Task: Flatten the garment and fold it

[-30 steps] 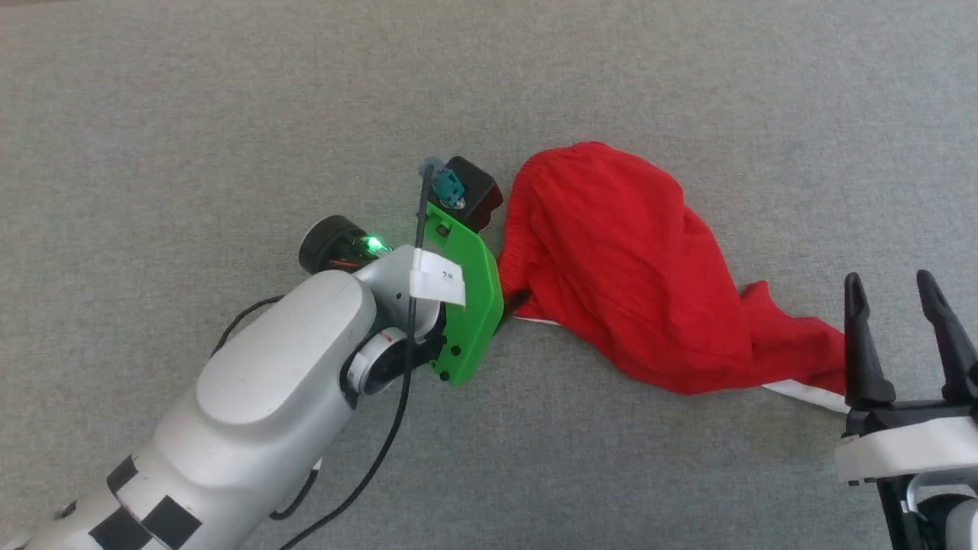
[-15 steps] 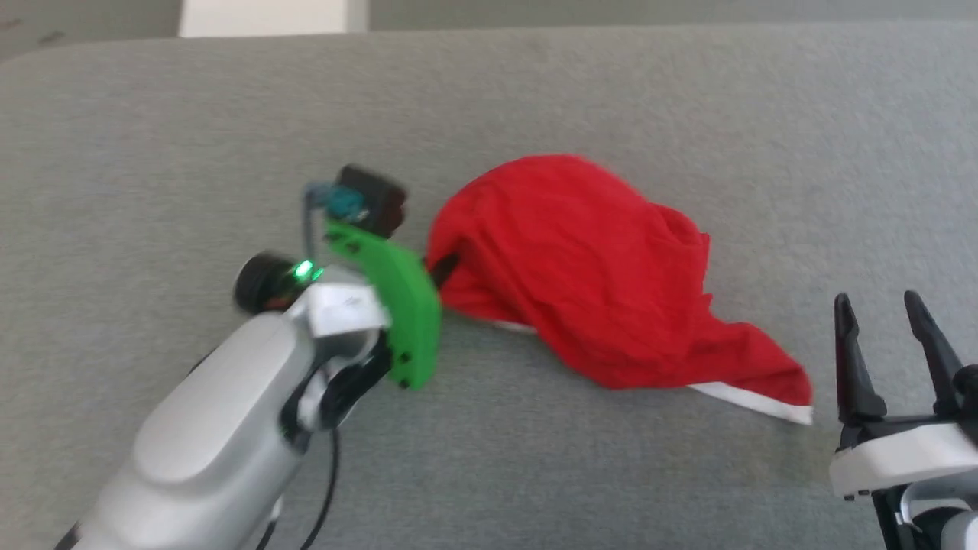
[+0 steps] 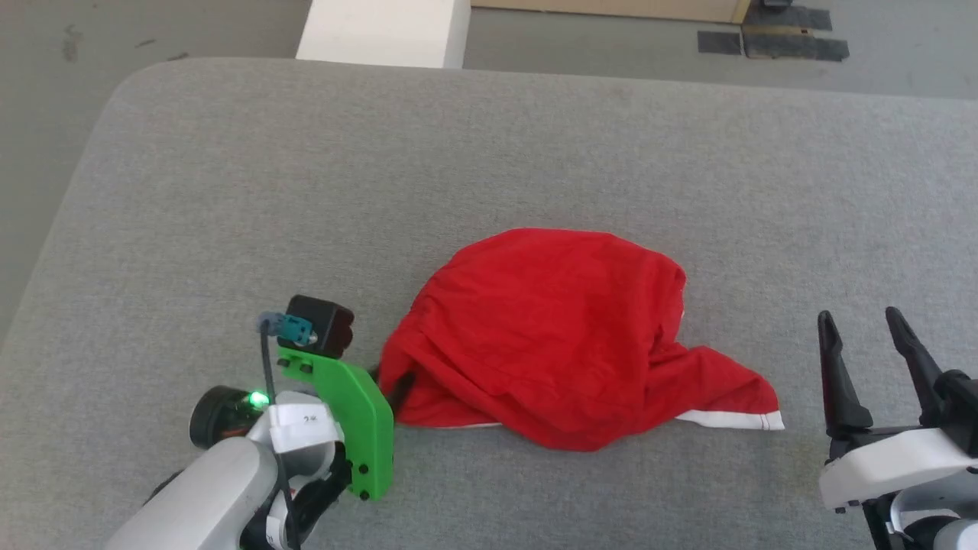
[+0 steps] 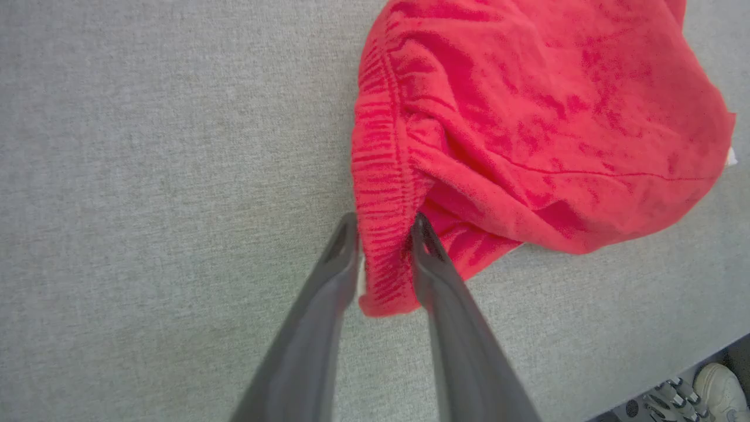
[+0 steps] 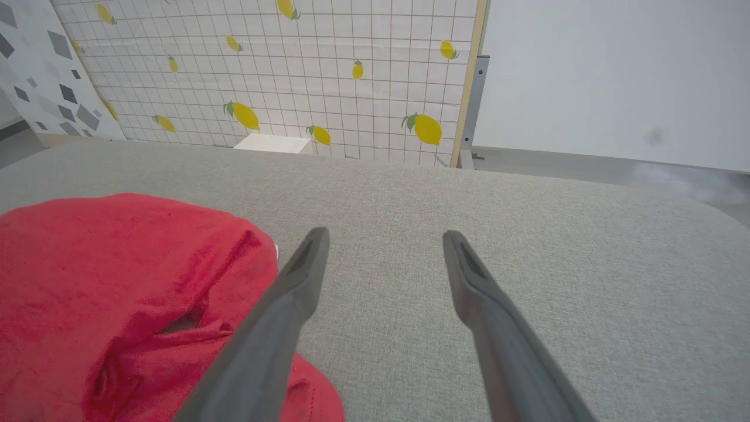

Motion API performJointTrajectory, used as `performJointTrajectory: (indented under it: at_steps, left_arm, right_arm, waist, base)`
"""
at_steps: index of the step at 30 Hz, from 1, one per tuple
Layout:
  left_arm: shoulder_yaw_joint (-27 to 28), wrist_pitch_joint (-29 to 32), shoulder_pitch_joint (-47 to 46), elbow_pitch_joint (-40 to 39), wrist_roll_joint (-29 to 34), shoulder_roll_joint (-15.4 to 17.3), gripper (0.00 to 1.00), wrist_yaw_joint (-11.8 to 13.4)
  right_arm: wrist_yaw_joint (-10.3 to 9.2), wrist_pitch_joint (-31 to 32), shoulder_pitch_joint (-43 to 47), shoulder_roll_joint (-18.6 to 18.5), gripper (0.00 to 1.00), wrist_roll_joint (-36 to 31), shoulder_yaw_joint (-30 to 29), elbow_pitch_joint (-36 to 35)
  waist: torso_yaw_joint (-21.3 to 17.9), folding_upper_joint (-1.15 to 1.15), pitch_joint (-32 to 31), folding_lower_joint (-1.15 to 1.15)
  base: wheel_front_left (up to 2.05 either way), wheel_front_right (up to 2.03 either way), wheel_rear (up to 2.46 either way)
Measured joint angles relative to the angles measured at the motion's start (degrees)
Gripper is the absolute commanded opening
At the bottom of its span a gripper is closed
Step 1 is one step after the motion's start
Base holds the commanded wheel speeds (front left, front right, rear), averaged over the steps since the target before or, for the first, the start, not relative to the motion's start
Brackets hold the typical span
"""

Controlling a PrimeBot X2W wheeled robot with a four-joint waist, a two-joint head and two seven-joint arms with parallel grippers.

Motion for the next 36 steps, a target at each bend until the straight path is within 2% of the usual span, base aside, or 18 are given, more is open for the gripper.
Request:
performJointTrajectory:
  at_steps: [5, 8, 11, 17, 22, 26, 31, 36]
  left_arm:
    - [1.3, -6.9, -0.1, 0.7, 3.2, -0.7, 1.00, 0.5]
    - [3.1, -15.2, -0.3, 1.2, 5.9, -1.9, 1.00, 0.4]
    - [4.7, -26.7, -0.3, 2.9, 10.5, -2.6, 1.00, 0.0]
    - [5.4, -39.1, 2.5, 7.1, 15.6, -2.7, 1.00, 1.6]
    - [4.4, -42.5, 4.7, 8.1, 19.7, -2.8, 1.00, 2.4]
    - [3.1, -43.3, 5.7, 7.6, 24.4, -3.0, 1.00, 2.8]
    - [2.3, -43.4, 6.4, 7.4, 26.0, -4.9, 1.00, 2.4]
    - [2.4, -43.6, 6.3, 7.6, 27.4, -7.1, 1.00, 1.6]
  right_arm:
    - [0.00, 0.7, 0.2, -0.1, 1.00, 0.4, 0.3, 0.1]
    - [0.00, 0.9, 0.5, -0.4, 1.00, 0.6, 0.5, 0.0]
    - [0.00, 1.4, 0.5, -0.6, 1.00, 1.1, 1.1, -0.2]
    - [0.00, 2.8, 0.8, -2.4, 1.00, 1.7, 3.0, -0.6]
    - [0.00, 6.5, 0.9, -4.6, 1.00, 3.1, 5.2, -0.9]
    - [0.00, 12.1, 0.3, -8.1, 1.00, 5.1, 7.8, -1.0]
    - [0.00, 25.5, -5.8, -13.9, 1.00, 8.1, 12.1, 1.1]
    - [0.00, 38.8, -14.0, -17.0, 1.00, 12.3, 15.2, 5.3]
  waist:
    - [0.6, 0.00, -1.2, 0.00]
    - [0.8, 0.00, -2.1, 0.00]
    - [1.1, 0.00, -3.1, 0.00]
    - [1.7, 0.00, -4.5, 0.00]
    - [3.0, 0.00, -5.0, 0.00]
    - [4.2, 0.00, -4.6, 0.00]
    - [6.1, 0.00, -3.0, 0.00]
    - [8.5, 0.00, -1.2, 0.00]
  base:
    - [0.00, 0.00, 0.00]
    - [0.00, 0.00, 0.00]
    - [0.00, 0.00, 0.00]
    - [0.00, 0.00, 0.00]
    - [0.00, 0.00, 0.00]
    - [0.00, 0.00, 0.00]
    - [0.00, 0.00, 0.00]
    - [0.00, 0.00, 0.00]
